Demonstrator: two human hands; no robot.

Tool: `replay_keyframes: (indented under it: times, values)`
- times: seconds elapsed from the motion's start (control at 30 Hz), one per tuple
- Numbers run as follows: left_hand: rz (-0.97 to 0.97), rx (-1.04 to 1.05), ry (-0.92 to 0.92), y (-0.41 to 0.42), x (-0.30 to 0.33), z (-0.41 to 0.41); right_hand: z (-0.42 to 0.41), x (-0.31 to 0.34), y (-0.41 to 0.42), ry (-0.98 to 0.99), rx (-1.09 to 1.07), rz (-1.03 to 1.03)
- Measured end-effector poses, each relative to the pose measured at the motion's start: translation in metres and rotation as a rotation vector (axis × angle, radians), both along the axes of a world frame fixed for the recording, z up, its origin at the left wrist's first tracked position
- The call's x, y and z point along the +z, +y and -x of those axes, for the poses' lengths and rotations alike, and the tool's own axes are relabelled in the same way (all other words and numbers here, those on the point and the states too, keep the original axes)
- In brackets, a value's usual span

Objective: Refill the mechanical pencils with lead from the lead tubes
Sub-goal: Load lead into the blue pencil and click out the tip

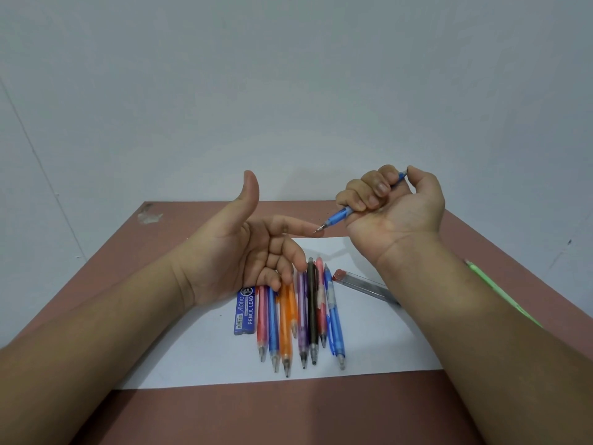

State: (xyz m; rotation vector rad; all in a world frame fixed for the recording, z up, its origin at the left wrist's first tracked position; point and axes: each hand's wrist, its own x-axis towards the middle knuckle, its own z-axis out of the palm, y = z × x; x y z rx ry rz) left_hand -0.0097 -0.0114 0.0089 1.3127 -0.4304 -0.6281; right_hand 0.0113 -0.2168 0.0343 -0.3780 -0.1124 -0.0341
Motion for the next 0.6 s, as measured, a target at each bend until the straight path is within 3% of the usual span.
replay_keyframes:
  times: [0.6]
  values:
    - [0.002, -0.010, 0.015, 0.0005, 0.0004, -0.0001, -0.0001, 0.0006, -0.0004, 0.010, 0.001, -0.016]
